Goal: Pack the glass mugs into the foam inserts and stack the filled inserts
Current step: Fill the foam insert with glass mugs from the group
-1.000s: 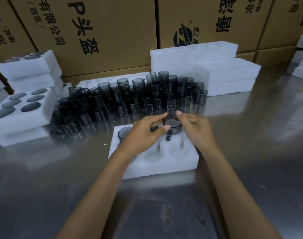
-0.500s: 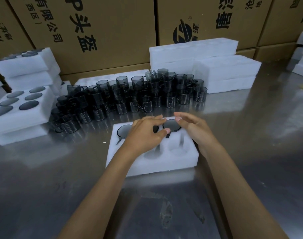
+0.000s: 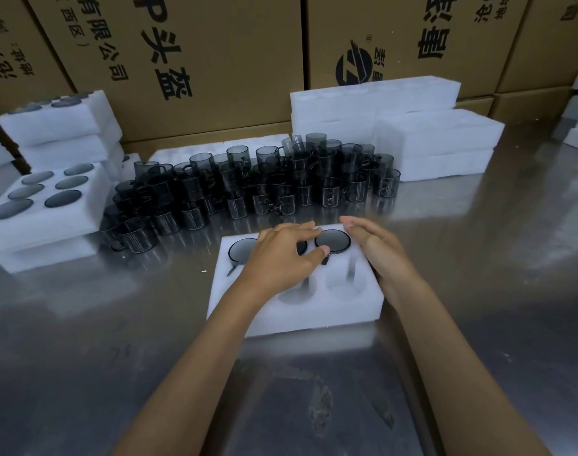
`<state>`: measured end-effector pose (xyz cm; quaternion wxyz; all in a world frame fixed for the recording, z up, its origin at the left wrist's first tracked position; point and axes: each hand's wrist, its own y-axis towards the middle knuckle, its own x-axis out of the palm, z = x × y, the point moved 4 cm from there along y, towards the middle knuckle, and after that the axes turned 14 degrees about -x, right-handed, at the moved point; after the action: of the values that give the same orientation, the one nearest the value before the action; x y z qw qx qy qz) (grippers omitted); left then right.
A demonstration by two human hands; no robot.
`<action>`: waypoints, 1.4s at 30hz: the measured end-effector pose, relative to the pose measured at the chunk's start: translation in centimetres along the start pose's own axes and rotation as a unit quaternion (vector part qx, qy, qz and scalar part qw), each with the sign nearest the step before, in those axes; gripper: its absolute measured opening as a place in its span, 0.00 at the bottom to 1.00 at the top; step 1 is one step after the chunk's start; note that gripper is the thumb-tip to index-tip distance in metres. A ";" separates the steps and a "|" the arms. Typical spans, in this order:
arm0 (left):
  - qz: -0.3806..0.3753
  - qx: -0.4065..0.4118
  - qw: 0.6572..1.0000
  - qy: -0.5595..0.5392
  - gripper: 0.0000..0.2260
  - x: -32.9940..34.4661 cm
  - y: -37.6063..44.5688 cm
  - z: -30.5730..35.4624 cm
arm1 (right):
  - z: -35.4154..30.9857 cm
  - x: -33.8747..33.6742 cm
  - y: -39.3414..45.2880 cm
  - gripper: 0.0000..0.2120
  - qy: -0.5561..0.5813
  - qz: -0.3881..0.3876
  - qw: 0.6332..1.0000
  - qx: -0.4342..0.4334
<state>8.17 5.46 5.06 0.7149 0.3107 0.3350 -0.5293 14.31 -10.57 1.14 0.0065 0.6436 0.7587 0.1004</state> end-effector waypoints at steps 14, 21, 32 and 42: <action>-0.023 -0.027 0.995 -0.098 0.16 -0.3 0.3 -0.4 | 0.0 0.0 0.1 0.10 0.055 0.006 0.998 0.030; 0.060 -0.065 0.945 -0.316 0.17 -4.3 1.9 -2.9 | -0.2 0.1 -0.2 0.10 0.069 0.014 0.997 0.020; 0.213 -0.188 0.959 -0.016 0.26 -10.5 9.9 -12.5 | 0.1 1.6 1.0 0.13 0.065 -0.027 0.997 0.044; 0.303 -0.169 0.937 -0.038 0.10 -9.7 11.0 -13.4 | 0.6 1.6 1.8 0.13 0.048 -0.028 0.996 0.065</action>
<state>14.64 24.19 6.08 0.8956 0.2515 0.2822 -0.2344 15.84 -8.70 1.04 -0.0692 0.6159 0.7806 0.0811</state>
